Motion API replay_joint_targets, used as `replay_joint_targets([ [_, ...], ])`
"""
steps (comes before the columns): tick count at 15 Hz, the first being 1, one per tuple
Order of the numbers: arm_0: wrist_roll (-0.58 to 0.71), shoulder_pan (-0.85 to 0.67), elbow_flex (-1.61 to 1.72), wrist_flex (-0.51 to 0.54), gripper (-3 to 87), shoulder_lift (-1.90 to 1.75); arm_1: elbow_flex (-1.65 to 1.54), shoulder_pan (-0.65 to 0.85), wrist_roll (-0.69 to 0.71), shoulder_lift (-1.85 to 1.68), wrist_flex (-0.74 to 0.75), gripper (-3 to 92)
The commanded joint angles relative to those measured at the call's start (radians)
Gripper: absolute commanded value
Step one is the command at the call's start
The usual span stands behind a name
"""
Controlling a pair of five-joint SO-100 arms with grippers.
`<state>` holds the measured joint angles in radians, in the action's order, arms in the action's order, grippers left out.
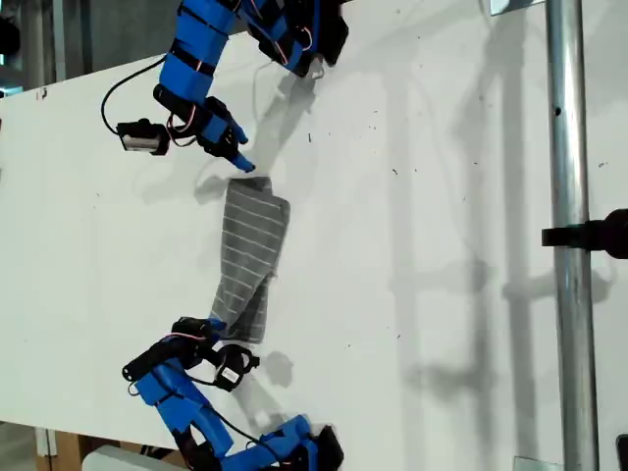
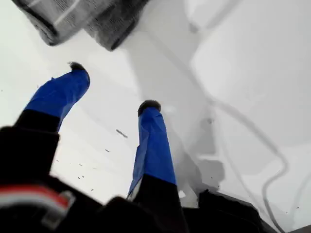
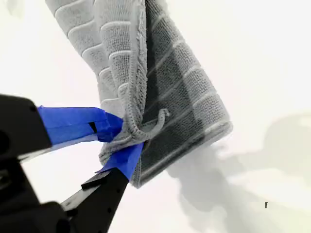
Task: Grasp corners of a towel and fold twice.
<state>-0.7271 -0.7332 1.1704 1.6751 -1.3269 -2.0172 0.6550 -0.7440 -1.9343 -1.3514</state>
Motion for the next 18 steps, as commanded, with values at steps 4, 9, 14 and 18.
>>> replay_joint_targets([
  [4,-0.002,0.043,0.107,0.005,-2.7,-0.092,-0.160,0.041,-0.037,-0.403,-0.067,25.4],
  [9,-0.017,0.051,0.006,0.006,-2.9,0.114,-0.143,-0.123,-0.120,-0.244,0.124,26.3],
  [14,-0.014,0.003,0.075,0.012,12.0,0.003,0.014,-0.195,-0.133,0.057,0.232,27.0],
  [18,0.118,0.000,-0.081,0.000,45.4,-0.015,0.025,-0.193,-0.124,0.077,0.225,26.7],
])
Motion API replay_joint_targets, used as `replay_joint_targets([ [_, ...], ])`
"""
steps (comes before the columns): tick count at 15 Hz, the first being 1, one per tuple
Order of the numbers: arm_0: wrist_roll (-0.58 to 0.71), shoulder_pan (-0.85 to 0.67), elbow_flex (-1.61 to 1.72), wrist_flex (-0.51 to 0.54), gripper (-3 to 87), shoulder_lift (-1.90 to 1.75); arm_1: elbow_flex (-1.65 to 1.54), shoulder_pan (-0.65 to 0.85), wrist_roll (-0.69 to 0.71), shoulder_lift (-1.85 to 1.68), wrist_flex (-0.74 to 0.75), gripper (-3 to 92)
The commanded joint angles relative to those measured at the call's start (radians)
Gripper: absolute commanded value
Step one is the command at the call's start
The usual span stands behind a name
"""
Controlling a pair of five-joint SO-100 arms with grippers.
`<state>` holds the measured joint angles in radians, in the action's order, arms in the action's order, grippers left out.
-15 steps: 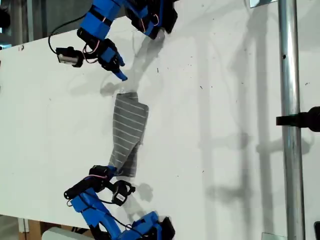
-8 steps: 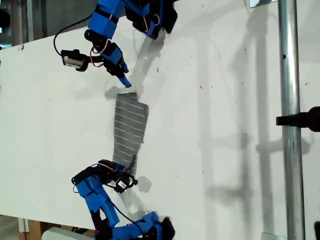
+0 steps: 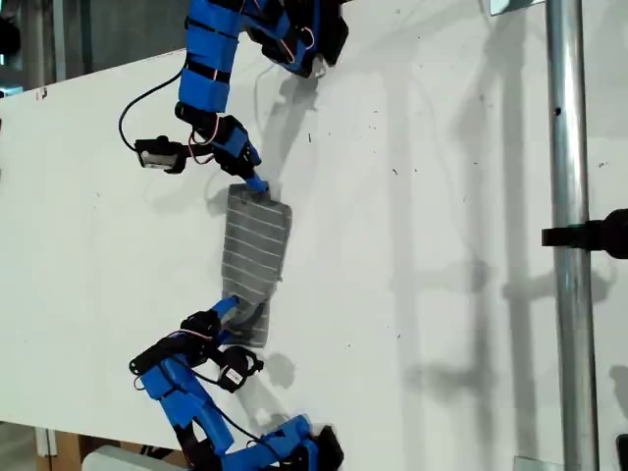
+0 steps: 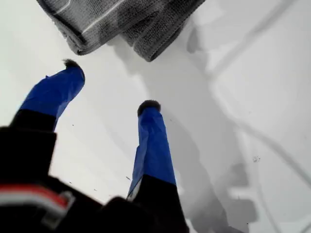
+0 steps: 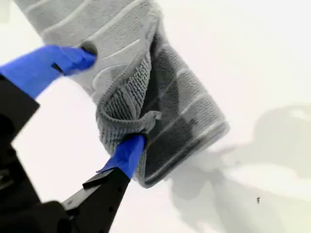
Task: Grasp corners of a towel and fold twice.
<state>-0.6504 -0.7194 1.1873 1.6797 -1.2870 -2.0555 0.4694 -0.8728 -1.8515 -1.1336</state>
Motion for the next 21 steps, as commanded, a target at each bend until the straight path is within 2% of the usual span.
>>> replay_joint_targets([
  [1,0.043,-0.014,-0.126,-0.003,45.1,-0.072,0.063,-0.012,0.003,-0.009,0.005,26.6],
  [3,0.031,-0.015,-0.115,-0.003,45.3,-0.141,0.055,-0.020,0.000,-0.023,-0.005,26.5],
  [5,0.006,-0.021,-0.026,-0.006,41.3,-0.265,0.055,-0.032,-0.006,-0.038,-0.017,26.1],
  [6,-0.020,-0.037,0.026,-0.005,34.8,-0.333,0.058,-0.040,-0.014,-0.055,-0.031,26.1],
  [7,-0.074,-0.064,0.103,0.000,19.5,-0.417,0.058,-0.049,-0.025,-0.080,-0.046,26.0],
  [9,-0.144,-0.077,0.298,-0.020,15.7,-0.611,0.052,-0.080,-0.061,-0.123,-0.064,26.0],
  [12,-0.273,0.060,0.644,-0.130,12.9,-0.930,0.012,-0.161,-0.202,-0.123,0.026,26.8],
  [14,-0.417,0.218,0.923,-0.230,8.5,-1.164,-0.072,-0.221,-0.298,-0.164,0.110,28.0],
  [16,-0.528,0.354,1.250,-0.356,1.1,-1.491,-0.186,-0.288,-0.380,-0.396,0.008,25.2],
  [17,-0.566,0.399,1.401,-0.376,-1.7,-1.729,-0.284,-0.313,-0.411,-0.586,-0.055,23.0],
  [19,-0.571,0.482,1.621,-0.376,-3.1,-2.198,-0.456,-0.331,-0.477,-0.963,-0.278,21.6],
  [20,-0.549,0.506,1.631,-0.393,-3.1,-2.178,-0.514,-0.339,-0.505,-1.140,-0.393,21.9],
  [21,-0.534,0.531,1.652,-0.414,-3.1,-2.192,-0.517,-0.367,-0.505,-1.227,-0.425,22.1],
])
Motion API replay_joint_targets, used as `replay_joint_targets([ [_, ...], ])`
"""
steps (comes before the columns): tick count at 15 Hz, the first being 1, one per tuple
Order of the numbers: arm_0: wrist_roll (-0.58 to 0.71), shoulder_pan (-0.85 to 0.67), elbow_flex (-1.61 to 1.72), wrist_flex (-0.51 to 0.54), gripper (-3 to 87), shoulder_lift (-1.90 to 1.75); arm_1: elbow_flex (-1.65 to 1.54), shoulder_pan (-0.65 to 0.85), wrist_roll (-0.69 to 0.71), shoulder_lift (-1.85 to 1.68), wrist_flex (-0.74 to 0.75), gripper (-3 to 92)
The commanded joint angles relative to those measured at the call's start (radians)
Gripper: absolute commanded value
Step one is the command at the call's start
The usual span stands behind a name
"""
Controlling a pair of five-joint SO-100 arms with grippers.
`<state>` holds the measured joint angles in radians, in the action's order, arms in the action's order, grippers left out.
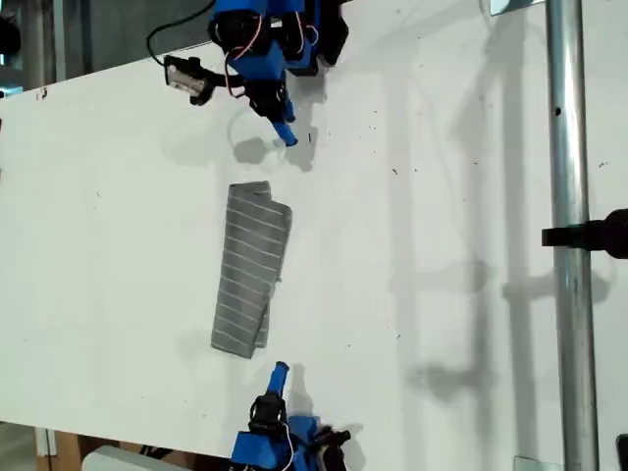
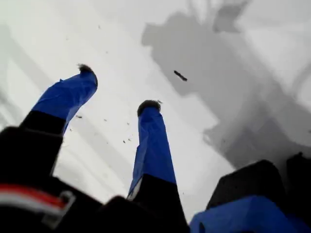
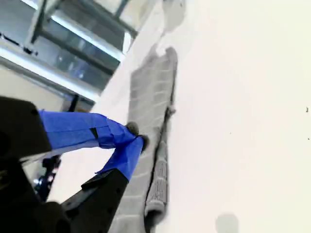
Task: Grasp corners of a towel and fold twice.
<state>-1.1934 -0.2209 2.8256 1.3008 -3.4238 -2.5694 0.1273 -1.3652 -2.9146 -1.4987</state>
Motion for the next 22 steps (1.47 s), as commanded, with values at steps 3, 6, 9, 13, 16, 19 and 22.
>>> replay_joint_targets([
  [3,-0.034,0.098,0.187,-0.077,-3.1,-0.057,-0.009,-0.044,-0.006,-0.150,-0.044,22.0],
  [6,-0.009,0.089,0.255,-0.110,-3.0,-0.057,0.015,-0.032,0.014,-0.021,0.078,23.1],
  [9,-0.011,0.083,0.276,-0.118,-3.0,-0.057,0.097,0.014,0.032,0.359,0.405,24.9],
  [13,-0.011,0.075,0.282,-0.120,-3.0,-0.057,0.173,0.087,0.032,0.767,0.742,25.8],
  [16,-0.012,0.075,0.284,-0.120,-3.0,-0.057,0.347,0.097,0.037,1.115,0.871,27.0],
  [19,-0.018,0.078,0.285,-0.117,-3.0,-0.057,0.518,0.098,0.048,1.367,0.913,27.8],
  [22,-0.023,0.078,0.285,-0.115,-3.0,-0.057,0.586,0.114,0.078,1.463,0.917,26.4],
])
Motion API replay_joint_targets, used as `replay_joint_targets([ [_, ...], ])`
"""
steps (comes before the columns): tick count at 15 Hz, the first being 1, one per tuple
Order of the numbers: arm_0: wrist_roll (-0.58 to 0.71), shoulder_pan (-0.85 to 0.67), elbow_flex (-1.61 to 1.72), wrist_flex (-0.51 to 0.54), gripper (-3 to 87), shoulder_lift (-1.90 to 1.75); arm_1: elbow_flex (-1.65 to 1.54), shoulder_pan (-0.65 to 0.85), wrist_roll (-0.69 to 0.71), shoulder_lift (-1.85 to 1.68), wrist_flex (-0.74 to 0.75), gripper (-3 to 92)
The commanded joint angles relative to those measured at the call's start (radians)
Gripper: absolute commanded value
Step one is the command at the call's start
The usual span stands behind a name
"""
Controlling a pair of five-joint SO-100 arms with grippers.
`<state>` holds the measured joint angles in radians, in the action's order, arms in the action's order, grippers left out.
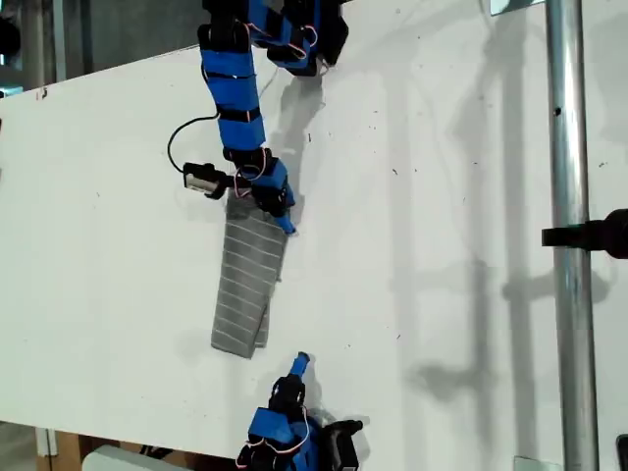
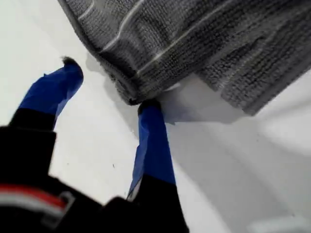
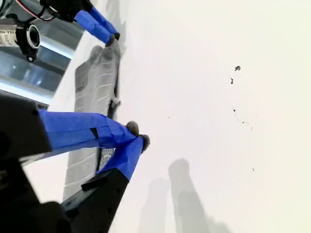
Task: Grasp corners of a towel and fold twice.
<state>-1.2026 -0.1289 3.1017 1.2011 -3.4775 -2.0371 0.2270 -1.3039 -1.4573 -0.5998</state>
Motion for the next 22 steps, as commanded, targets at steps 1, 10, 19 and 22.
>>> replay_joint_targets([
  [1,-0.014,-0.017,0.011,-0.015,-3.0,-0.003,0.054,0.023,0.028,0.006,0.018,25.0],
  [10,-0.018,-0.014,0.012,-0.014,-3.0,-0.003,0.038,0.138,0.091,-0.008,-0.067,15.0],
  [19,-0.020,-0.012,0.012,-0.012,-3.0,-0.003,0.046,0.118,0.138,-0.150,-0.153,-0.2],
  [22,-0.018,-0.014,0.012,-0.012,-3.0,-0.003,0.143,0.152,0.202,-0.310,-0.333,-0.2],
])
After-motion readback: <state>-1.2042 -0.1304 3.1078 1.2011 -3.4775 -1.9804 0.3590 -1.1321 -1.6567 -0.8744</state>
